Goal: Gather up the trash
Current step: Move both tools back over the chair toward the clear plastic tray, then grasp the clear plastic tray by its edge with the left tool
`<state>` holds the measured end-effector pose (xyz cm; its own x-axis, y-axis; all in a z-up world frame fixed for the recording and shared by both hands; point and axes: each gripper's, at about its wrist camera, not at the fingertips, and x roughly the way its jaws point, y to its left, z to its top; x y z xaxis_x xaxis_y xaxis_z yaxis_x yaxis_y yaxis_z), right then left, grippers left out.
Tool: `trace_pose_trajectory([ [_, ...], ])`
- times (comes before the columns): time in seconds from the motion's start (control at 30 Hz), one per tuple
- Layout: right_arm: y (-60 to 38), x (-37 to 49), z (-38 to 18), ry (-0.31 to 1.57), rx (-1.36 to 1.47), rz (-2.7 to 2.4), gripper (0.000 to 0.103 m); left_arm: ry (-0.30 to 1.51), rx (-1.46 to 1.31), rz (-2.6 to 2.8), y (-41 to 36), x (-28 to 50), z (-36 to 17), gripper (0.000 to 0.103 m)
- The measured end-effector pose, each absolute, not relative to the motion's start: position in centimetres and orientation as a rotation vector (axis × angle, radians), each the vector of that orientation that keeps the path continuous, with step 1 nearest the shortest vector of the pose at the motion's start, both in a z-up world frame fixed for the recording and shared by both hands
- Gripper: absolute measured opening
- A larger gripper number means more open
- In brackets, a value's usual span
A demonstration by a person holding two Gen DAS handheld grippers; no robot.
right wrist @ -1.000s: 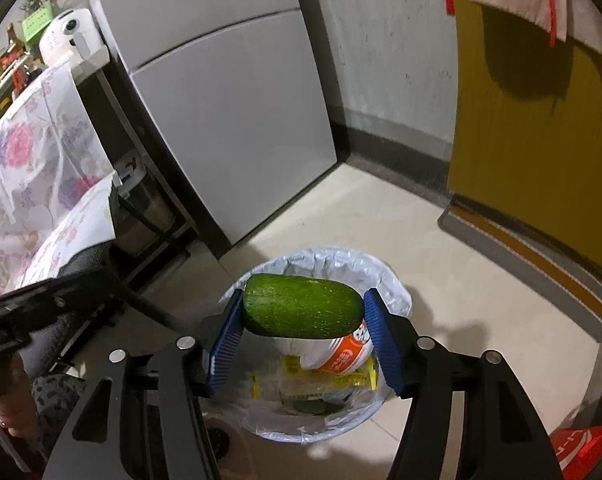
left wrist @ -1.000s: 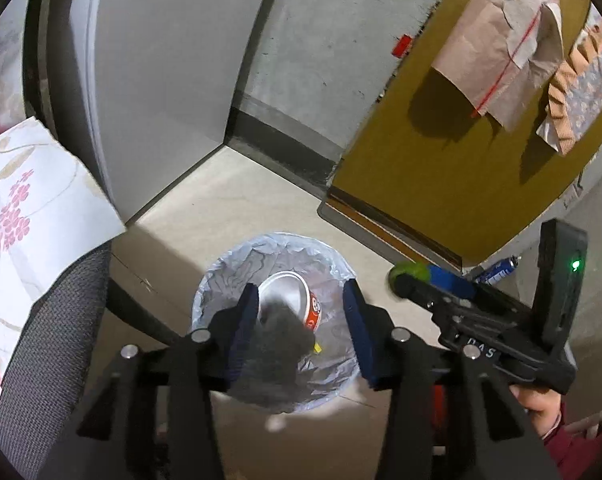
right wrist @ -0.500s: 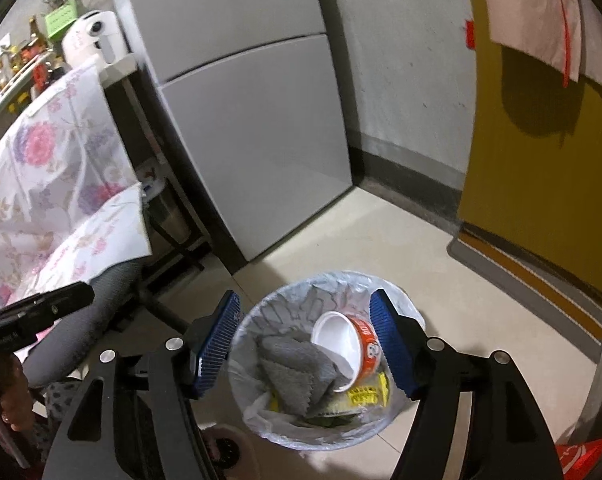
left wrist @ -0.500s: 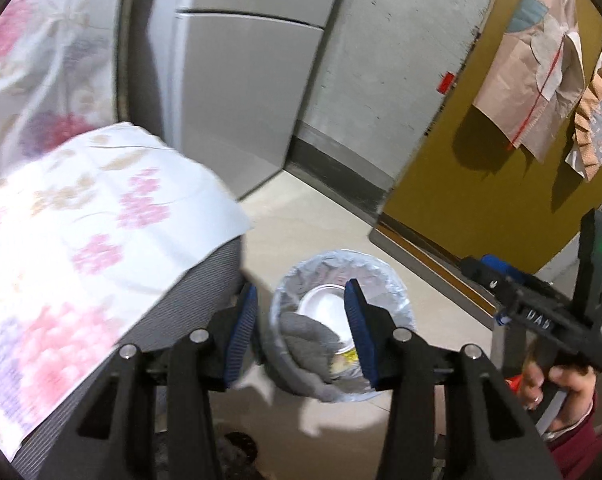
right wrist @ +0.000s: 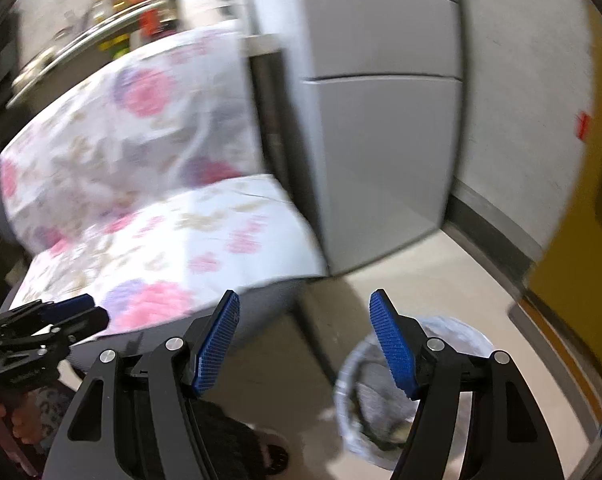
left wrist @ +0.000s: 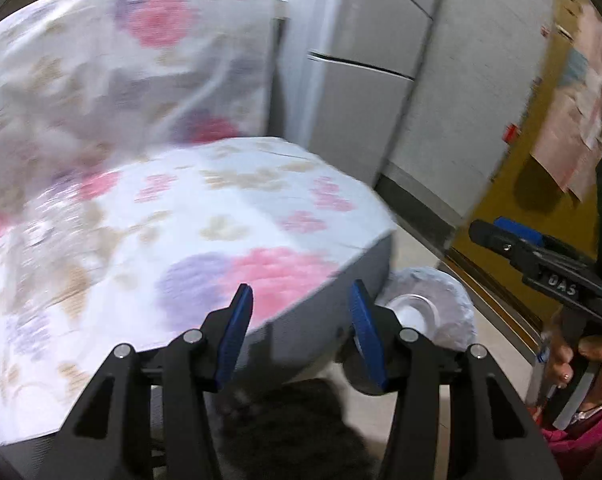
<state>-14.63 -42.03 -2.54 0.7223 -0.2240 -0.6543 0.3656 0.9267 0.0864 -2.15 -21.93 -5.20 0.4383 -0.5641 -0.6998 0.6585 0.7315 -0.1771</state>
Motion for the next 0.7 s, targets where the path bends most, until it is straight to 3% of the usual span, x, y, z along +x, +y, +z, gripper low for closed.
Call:
trace_pose_trajectory([
  [0.6, -26.2, -0.6, -1.6, 0.702, -0.03, 0.011, 0.067, 0.83, -0.142, -0.282, -2.3, 6.4, -6.2, 0.049],
  [0.63, -25.8, 0.1, -1.8, 0.699, -0.032, 0.02, 0.064, 0.835, -0.153, -0.272, -2.0, 6.7, -6.4, 0.048],
  [0.7, -25.2, 1.3, -2.1, 0.685, -0.04, 0.029, 0.041, 0.854, -0.181, -0.267, -1.2, 7.4, -6.8, 0.049],
])
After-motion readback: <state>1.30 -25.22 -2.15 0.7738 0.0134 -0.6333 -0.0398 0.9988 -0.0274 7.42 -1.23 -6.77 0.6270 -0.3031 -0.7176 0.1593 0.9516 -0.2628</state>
